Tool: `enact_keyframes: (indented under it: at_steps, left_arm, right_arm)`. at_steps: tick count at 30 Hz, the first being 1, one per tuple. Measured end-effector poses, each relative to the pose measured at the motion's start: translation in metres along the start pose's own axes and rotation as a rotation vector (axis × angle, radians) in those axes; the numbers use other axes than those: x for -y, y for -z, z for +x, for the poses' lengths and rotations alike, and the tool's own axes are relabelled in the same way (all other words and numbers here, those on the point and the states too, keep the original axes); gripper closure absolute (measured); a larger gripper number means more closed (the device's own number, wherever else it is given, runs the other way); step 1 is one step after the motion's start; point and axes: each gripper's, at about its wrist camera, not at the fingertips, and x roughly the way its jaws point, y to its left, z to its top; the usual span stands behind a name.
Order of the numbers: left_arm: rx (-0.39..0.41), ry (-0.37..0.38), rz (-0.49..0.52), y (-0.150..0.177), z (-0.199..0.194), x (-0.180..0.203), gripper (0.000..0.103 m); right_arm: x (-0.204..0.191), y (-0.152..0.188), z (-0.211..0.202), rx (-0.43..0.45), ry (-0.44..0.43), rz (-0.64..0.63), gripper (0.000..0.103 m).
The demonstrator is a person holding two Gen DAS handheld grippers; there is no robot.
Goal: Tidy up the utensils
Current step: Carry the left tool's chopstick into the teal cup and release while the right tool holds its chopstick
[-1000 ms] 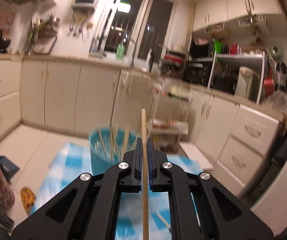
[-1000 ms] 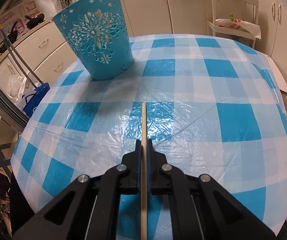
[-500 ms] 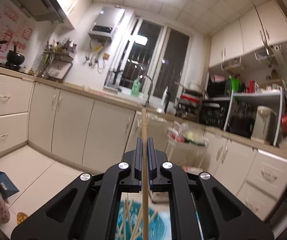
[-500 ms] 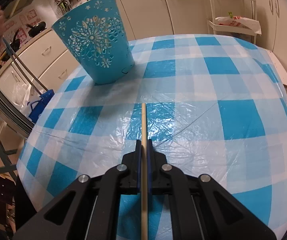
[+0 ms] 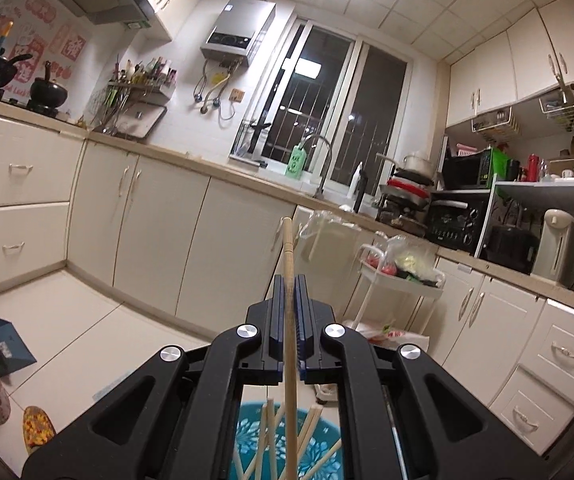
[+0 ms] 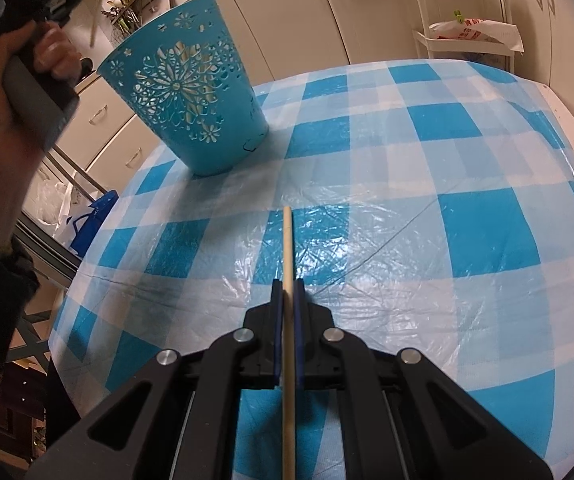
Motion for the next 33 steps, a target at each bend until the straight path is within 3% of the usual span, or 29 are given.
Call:
enact_keyframes:
  at_steps: [8, 18, 26, 33]
  left_arm:
    - [-0.036, -0.026, 0.033, 0.03, 0.0, -0.002, 0.098]
    - [-0.108, -0.048, 0.089, 0.044, -0.017, -0.011, 0.098]
    - [-0.129, -0.029, 0.041, 0.03, -0.024, -0.021, 0.098]
    - [-0.041, 0.007, -0.034, -0.003, -0.022, -0.01, 0.098]
  right_arm:
    - [0.0, 0.0, 0.0, 0.0, 0.0, 0.001, 0.097]
    - [-0.001, 0.0, 0.0, 0.0, 0.005, -0.001, 0.097]
    - [-0.002, 0.001, 0.0, 0.003, 0.017, -0.008, 0.097]
    - [-0.002, 0.001, 0.0, 0.002, 0.015, -0.006, 0.097]
